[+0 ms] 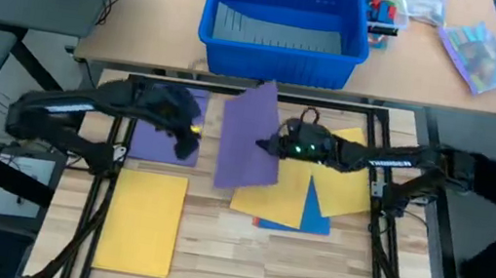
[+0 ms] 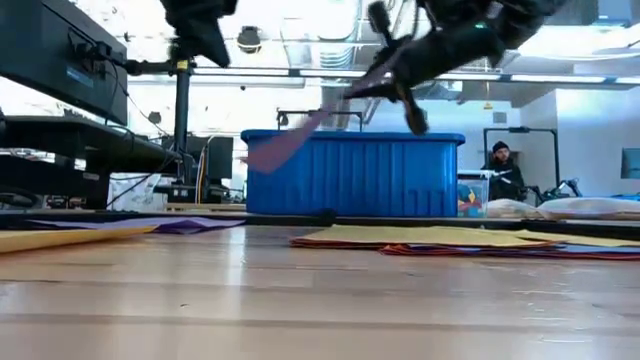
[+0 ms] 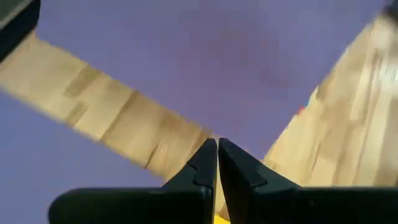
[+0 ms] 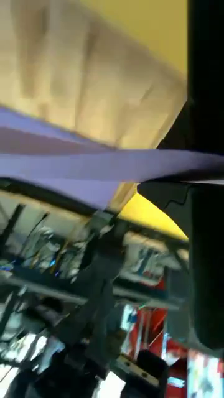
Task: Organize paper
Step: Stack the purple colored paper on top of the other purple colored papers
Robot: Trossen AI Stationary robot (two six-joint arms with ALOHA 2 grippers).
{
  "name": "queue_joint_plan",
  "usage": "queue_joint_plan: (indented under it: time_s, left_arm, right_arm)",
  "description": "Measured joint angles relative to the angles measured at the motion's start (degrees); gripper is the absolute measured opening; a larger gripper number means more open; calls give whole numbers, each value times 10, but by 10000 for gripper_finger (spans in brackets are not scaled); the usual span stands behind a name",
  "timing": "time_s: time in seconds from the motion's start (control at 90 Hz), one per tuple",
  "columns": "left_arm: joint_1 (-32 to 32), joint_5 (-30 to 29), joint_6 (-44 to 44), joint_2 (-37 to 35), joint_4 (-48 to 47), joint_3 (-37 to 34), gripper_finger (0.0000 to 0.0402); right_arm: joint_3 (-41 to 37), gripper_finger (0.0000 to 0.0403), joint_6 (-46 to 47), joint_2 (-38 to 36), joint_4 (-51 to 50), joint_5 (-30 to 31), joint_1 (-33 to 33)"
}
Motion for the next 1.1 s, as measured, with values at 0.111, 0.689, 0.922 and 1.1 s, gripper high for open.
queue_joint_plan:
  time_s: [0.111,0.689,0.922,1.1]
  left_arm:
    - [41,48,-6,-36,-37,0,0]
    - [82,81,95,-154,-77,0,0]
    - [82,81,109,-165,-85,0,0]
    - [81,81,113,-172,-85,0,0]
  right_arm:
    - [91,0,2,87,-1,0,-11]
    - [634,0,129,562,20,-27,-28]
    - [746,0,151,652,12,-31,-23]
    - [750,0,136,661,85,-31,-23]
